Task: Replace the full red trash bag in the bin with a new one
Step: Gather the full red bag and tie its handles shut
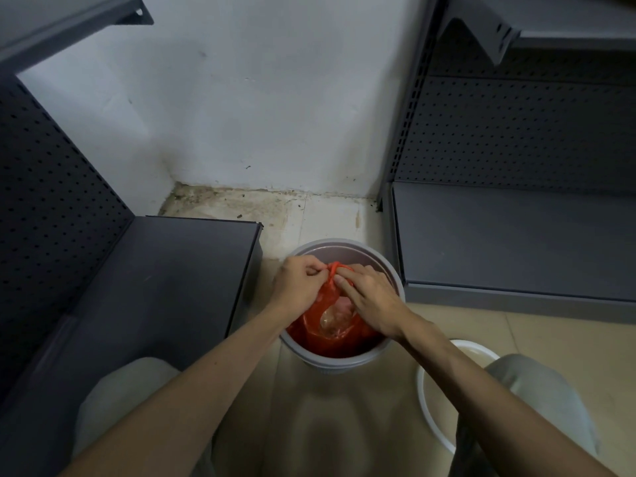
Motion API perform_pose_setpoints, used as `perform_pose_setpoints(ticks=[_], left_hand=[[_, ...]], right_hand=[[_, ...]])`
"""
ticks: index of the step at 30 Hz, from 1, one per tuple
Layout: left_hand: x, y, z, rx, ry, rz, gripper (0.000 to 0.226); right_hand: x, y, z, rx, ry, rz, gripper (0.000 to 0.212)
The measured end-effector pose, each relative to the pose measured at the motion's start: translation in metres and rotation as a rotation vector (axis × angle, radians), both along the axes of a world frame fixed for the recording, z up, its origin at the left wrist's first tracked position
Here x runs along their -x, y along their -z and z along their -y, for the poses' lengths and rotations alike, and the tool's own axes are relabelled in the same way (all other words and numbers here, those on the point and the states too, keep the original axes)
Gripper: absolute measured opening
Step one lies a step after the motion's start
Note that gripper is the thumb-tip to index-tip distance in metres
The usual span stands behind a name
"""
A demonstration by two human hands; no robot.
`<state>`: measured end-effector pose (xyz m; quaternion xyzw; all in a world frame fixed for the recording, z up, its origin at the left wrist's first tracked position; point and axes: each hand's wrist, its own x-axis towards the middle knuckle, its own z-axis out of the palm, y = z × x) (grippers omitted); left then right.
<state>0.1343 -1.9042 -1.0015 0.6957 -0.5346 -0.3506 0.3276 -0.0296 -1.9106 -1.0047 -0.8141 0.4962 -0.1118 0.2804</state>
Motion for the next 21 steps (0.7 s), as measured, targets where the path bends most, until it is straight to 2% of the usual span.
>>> perform_pose_setpoints(ticks=[3, 7, 8, 9, 12, 14, 17, 21], left_hand=[[-0.005, -0.006, 0.002, -0.002, -0.037, 0.153, 0.007], [-0.019, -0.008, 0.004, 0.050, -0.076, 0.311, 0.007], [-0.023, -0.008, 0.004, 0.056, -0.074, 0.336, 0.008], [-0.028, -0.008, 0.004, 0.054, -0.066, 0.359, 0.008], [-0.039, -0.008, 0.001, 0.054, -0.040, 0.436, 0.012], [-0.047, -0.006, -0.001, 0.049, -0.025, 0.504, 0.016], [-0.056, -0.002, -0.003, 0.027, 0.023, 0.616, 0.025], [-0.061, 0.002, -0.007, -0.002, 0.036, 0.691, 0.027]], right_hand=[[0.006, -0.001, 0.001, -0.027, -0.004, 0.088, 0.038], [0.015, -0.009, 0.000, -0.088, 0.048, 0.372, 0.033], [0.019, -0.009, 0.001, -0.089, 0.086, 0.391, 0.032], [0.023, -0.007, 0.003, -0.053, 0.124, 0.341, 0.032], [0.036, 0.000, 0.007, 0.087, 0.186, -0.028, 0.035], [0.044, -0.001, 0.008, 0.118, 0.195, -0.200, 0.038], [0.057, 0.001, 0.010, 0.150, 0.172, -0.347, 0.041], [0.068, 0.011, 0.012, 0.116, 0.188, -0.454, 0.044]])
